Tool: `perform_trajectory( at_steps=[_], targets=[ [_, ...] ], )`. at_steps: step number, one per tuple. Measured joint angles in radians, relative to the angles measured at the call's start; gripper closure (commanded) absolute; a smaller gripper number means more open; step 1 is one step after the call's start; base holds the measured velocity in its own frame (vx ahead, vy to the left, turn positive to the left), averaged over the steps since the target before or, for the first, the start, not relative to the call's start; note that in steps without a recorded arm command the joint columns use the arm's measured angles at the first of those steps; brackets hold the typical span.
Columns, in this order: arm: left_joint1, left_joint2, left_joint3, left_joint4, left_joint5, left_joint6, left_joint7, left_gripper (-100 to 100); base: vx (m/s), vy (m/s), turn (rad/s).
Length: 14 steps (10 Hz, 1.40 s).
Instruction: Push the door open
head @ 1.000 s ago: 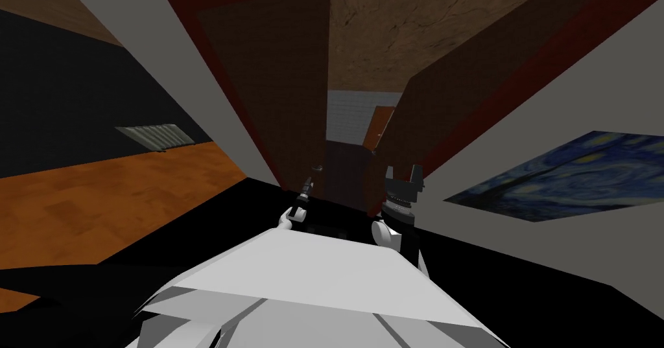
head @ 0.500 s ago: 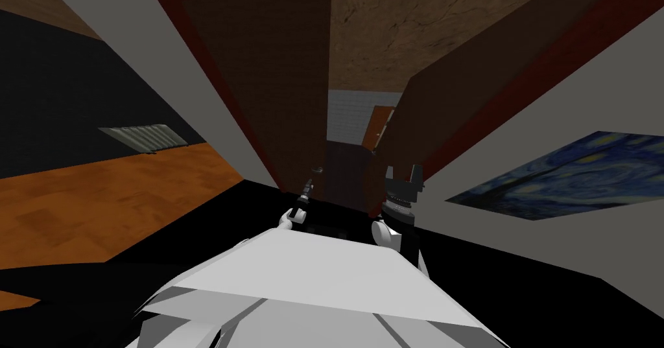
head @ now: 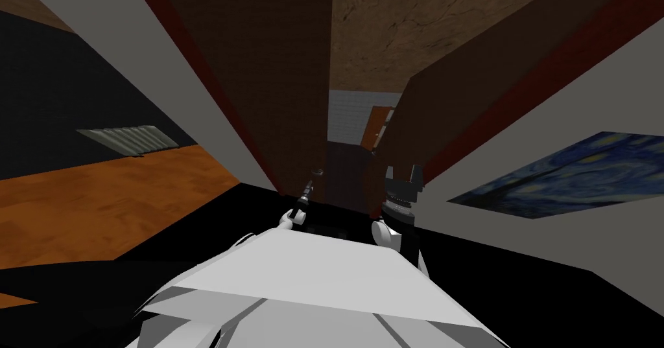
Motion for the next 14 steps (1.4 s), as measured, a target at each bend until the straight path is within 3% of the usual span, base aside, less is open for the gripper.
perform_trajectory(
  at_steps=[2,11,12,14],
  targets=[
    [-0.022,-0.002,-0.002,0.051,0.002,-0.016,-0.002,-100,0.022,0.032,-0.019],
    [-0.029,-0.007,0.017,0.067,0.006,-0.018,-0.008,-100,0.176,-0.007,-0.024],
    [-0.030,-0.007,0.017,0.067,0.007,-0.018,-0.009,100,-0.011,-0.002,0.004],
    [-0.032,-0.006,0.018,0.066,0.007,-0.018,-0.009,100,-0.020,0.000,-0.010]
  ],
)
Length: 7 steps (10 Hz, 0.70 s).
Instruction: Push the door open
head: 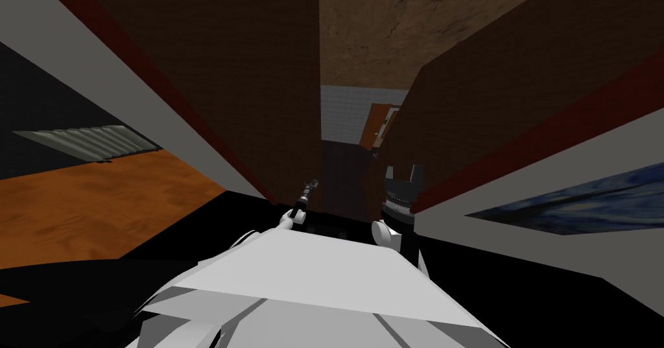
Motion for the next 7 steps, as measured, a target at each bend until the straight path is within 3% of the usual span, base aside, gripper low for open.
perform_trajectory(
  at_steps=[3,7],
  targets=[
    [-0.001,0.000,0.000,0.000,0.000,0.002,0.000,100,0.000,0.000,0.000],
    [0.007,-0.002,0.016,0.012,0.009,0.004,-0.008,100,0.148,-0.050,0.037]
  ],
)
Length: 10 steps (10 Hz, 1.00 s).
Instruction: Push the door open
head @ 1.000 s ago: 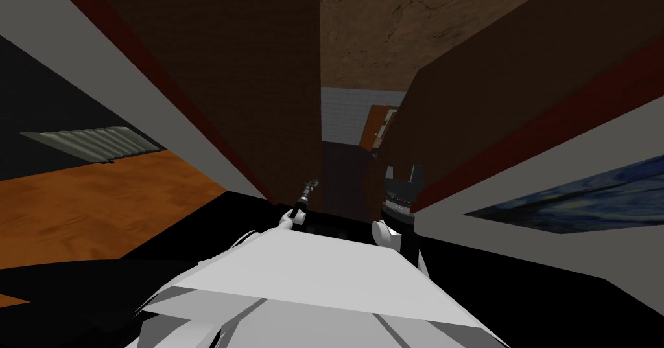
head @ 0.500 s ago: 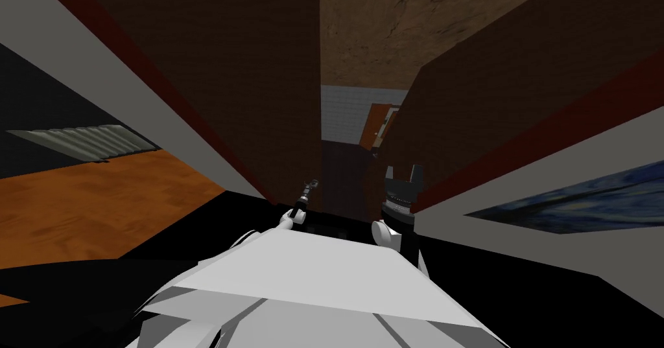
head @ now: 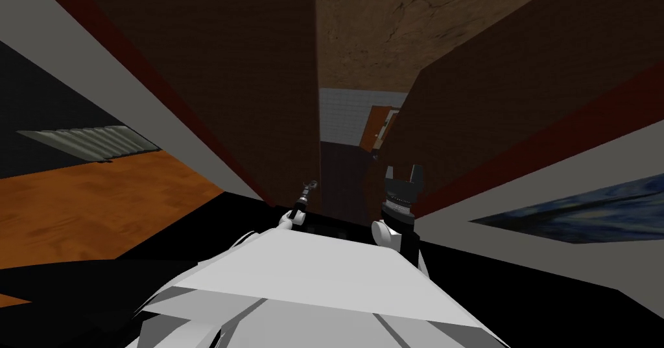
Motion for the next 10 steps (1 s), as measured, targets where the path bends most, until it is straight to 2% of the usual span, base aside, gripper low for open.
perform_trajectory(
  at_steps=[2,4,5,6,7,8,9,10],
  targets=[
    [-0.007,0.002,0.014,0.013,0.007,-0.008,-0.002,100,0.179,-0.050,0.030],
    [0.007,0.002,0.029,-0.023,0.014,0.011,-0.013,100,0.193,-0.069,0.055],
    [-0.003,0.003,0.039,-0.005,0.020,0.006,-0.015,100,0.209,-0.067,0.030],
    [-0.009,0.004,0.048,0.014,0.024,-0.008,-0.016,100,0.205,-0.083,0.047],
    [0.019,0.007,0.057,-0.031,0.028,0.009,-0.022,100,0.119,-0.057,0.053],
    [0.015,0.008,0.064,-0.031,0.031,0.012,-0.026,100,0.033,-0.011,-0.001],
    [0.001,0.010,0.067,-0.014,0.033,0.002,-0.024,100,0.141,-0.057,0.045],
    [-0.018,0.011,0.079,0.030,0.039,-0.014,-0.022,100,0.175,-0.092,0.071]
  ],
)
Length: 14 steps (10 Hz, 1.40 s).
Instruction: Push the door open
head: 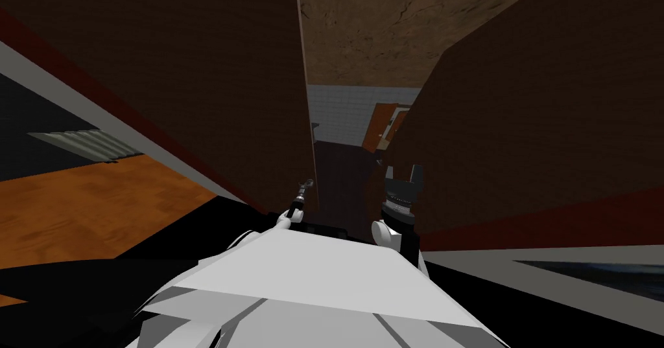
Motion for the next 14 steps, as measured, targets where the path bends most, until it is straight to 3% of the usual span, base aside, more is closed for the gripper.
perform_trajectory(
  at_steps=[1,4,5,7,9,12,14],
  targets=[
    [0.005,0.002,0.008,0.008,0.004,-0.008,0.000,100,0.104,-0.051,0.041],
    [0.024,0.004,0.035,-0.024,0.017,0.013,-0.016,100,0.179,-0.065,0.058],
    [0.016,0.006,0.047,-0.008,0.023,0.006,-0.018,100,0.206,-0.093,0.057],
    [0.032,0.008,0.071,-0.030,0.034,0.008,-0.030,100,0.200,-0.090,0.075],
    [-0.001,0.019,0.095,0.030,0.047,-0.015,-0.029,100,0.169,-0.064,0.034],
    [0.032,0.020,0.123,-0.020,0.060,0.004,-0.046,100,0.187,-0.083,0.073],
    [0.039,0.026,0.145,-0.024,0.070,0.007,-0.053,100,0.170,-0.071,0.051]
  ],
)
